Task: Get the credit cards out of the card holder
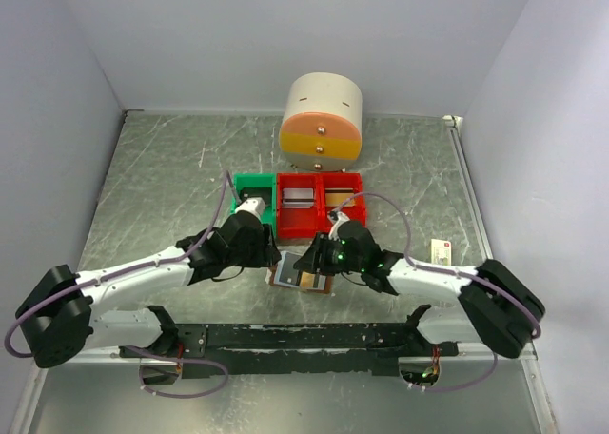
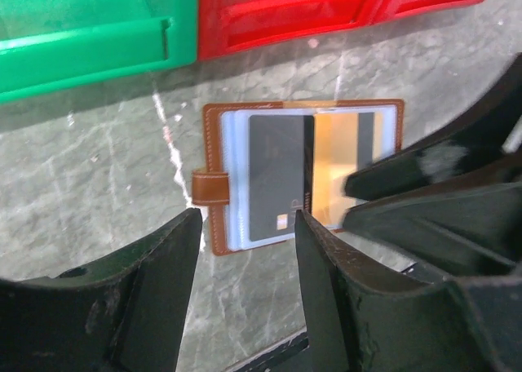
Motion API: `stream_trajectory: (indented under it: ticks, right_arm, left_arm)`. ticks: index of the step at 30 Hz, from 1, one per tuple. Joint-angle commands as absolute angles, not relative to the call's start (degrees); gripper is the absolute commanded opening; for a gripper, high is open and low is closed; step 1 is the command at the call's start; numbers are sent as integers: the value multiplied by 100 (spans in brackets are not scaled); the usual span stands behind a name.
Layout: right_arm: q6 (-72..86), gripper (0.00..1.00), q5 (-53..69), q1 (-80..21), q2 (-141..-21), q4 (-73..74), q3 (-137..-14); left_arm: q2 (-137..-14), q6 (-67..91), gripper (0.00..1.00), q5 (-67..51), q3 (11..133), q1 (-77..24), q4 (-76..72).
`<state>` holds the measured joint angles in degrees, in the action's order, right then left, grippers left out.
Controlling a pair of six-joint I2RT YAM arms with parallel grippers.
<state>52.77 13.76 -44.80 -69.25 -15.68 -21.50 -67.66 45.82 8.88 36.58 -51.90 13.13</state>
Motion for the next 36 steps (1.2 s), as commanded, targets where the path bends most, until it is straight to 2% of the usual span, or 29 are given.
stream_trajectory:
  ticks: [1,7,13,19,26,36]
  right_arm:
    - [5358,39,1370,-4705,-7650,-2093,-2474]
    - [5671,37,871,-4661,-8153,-2290,-2177]
    - [5889,34,1115,-4512,-8698,-3033,-1718]
    - [6352,30,906,-4348,-8566,-3643,-1137]
    - [6338,30,991,-4313,-8666,-3727,-1140]
    - [6526,13,1237,-4226,-8703,-4671,-884]
  left_arm:
    - [-6921,4236,59,104,3689,-5050,636]
    - [-7294,4084,54,-341,3764,-5040,263]
    - [-7890,3799,48,-758,3863,-5040,18]
    - [-8358,3587,41,-643,3949,-5037,185]
    - [-8682,3630,31,-673,3856,-5049,146]
    - [-8685,3803,27,-449,3718,-5054,321]
